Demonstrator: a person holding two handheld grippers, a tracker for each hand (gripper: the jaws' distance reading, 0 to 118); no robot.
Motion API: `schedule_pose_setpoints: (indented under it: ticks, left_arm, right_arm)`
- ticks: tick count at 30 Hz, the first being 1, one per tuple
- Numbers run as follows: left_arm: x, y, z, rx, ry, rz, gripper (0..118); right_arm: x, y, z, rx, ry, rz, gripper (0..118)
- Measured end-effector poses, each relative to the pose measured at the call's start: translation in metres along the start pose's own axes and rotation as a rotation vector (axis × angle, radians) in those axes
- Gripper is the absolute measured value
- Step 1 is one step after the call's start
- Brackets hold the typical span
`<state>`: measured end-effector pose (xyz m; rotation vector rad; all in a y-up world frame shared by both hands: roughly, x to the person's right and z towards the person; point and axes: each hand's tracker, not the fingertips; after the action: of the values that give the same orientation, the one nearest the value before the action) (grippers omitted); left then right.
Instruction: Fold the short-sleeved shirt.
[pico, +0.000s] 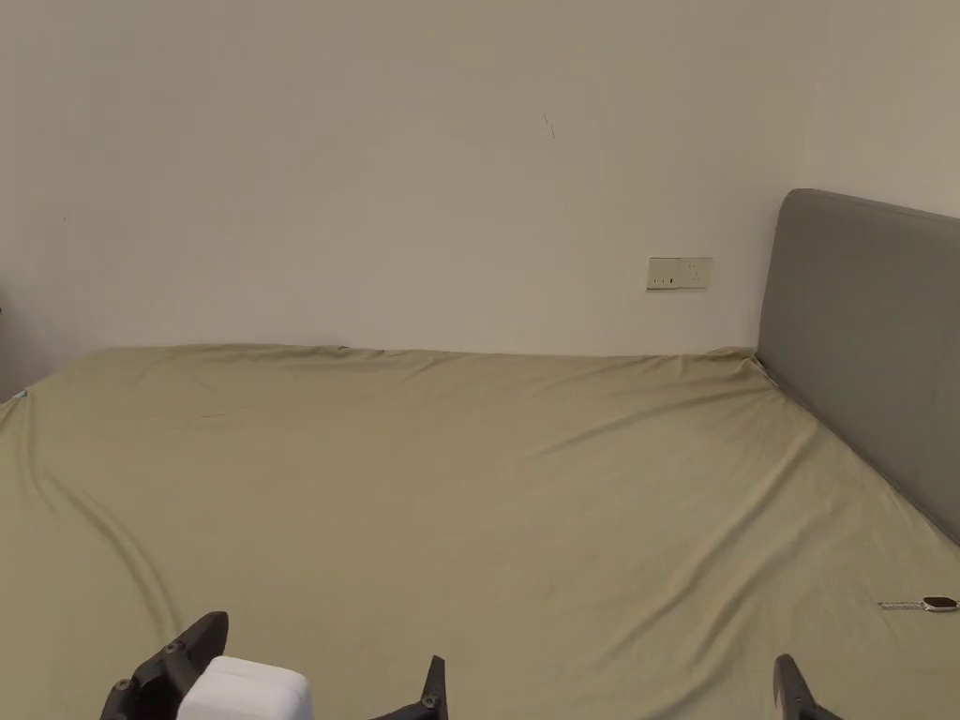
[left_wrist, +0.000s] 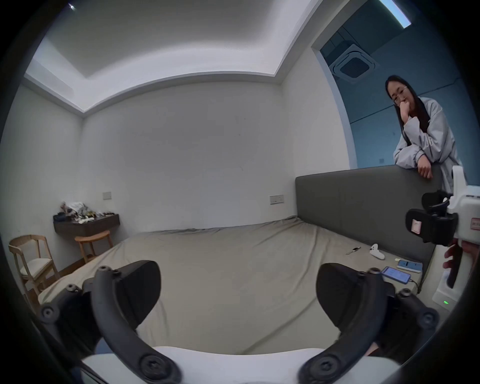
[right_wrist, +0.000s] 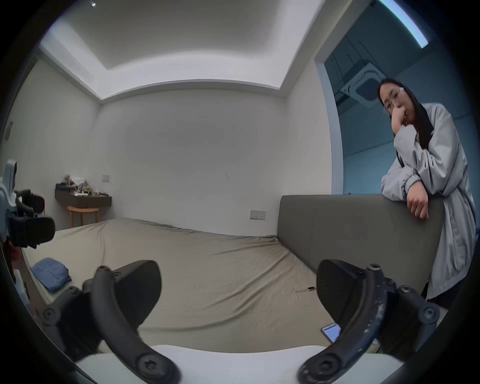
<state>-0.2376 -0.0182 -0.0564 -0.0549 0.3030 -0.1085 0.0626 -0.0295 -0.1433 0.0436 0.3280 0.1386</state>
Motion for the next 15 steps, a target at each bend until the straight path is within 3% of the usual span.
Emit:
schedule_pose_setpoints:
  ticks: [2, 4, 6, 8, 12, 15]
  left_arm:
    - [-0.001, 0.001, 0.005, 0.021, -0.044, 0.039, 118]
    - [-0.012, 0.006, 0.001, -0.015, -0.118, 0.175, 118]
    - [-0.01, 0.008, 0.004, -0.039, -0.083, 0.227, 118]
    - [-0.008, 0.009, 0.004, -0.009, -0.014, 0.207, 118]
    - [0.013, 0.01, 0.01, 0.025, 0.179, 0.039, 118]
    - [0.008, 0.013, 0.016, 0.01, 0.058, 0.093, 118]
  right_arm:
    - [-0.009, -0.008, -0.005, 0.014, 0.004, -0.008, 118]
    - [-0.012, -0.009, -0.004, 0.004, 0.012, -0.006, 118]
    - [-0.012, -0.009, -0.007, 0.006, 0.02, -0.008, 118]
    - [-0.013, -0.008, -0.006, 0.001, 0.032, -0.014, 118]
    - [-0.012, -0.008, -0.006, -0.004, 0.05, -0.026, 118]
    - [-0.016, -0.007, -0.005, -0.006, 0.06, -0.035, 118]
